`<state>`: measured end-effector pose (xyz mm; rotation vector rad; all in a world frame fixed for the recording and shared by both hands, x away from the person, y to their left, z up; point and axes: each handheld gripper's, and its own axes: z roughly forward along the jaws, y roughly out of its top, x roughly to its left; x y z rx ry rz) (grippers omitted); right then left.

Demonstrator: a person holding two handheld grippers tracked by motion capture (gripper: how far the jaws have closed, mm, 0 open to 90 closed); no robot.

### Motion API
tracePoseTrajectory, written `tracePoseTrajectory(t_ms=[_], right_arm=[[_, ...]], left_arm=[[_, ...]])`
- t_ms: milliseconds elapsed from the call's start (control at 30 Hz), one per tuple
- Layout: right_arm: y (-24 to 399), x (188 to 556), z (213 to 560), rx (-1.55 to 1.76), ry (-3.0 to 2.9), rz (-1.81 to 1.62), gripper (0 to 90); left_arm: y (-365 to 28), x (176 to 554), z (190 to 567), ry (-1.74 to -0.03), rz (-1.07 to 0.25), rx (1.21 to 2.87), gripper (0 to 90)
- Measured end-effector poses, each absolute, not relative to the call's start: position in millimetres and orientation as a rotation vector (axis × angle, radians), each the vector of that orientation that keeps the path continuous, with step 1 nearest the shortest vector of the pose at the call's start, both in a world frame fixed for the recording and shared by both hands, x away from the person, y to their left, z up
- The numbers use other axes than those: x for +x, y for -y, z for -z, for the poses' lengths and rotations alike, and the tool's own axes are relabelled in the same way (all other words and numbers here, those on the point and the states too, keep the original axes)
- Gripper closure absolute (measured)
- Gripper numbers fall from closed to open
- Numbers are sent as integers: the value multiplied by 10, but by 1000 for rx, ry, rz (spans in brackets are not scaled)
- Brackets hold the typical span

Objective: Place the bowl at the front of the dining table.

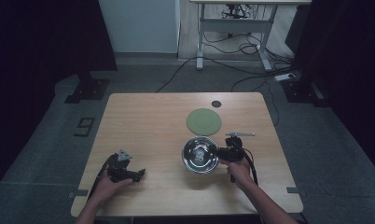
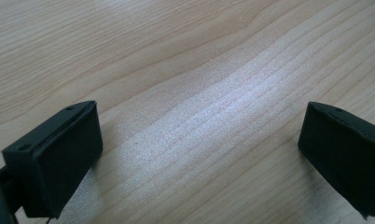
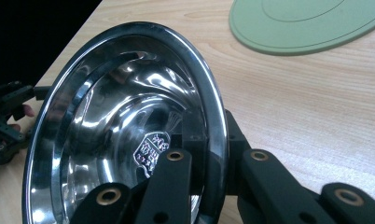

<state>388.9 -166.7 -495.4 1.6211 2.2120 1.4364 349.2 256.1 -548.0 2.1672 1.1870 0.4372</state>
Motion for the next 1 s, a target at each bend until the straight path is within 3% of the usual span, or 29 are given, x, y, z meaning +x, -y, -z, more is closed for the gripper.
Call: tracePoseTrajectory(t_ms=[1000], right_arm=[[1724, 4059, 4916, 1622, -2148, -1396, 857]], left_arm=[[-2562, 3493, 5480, -1186, -437, 2168, 0]])
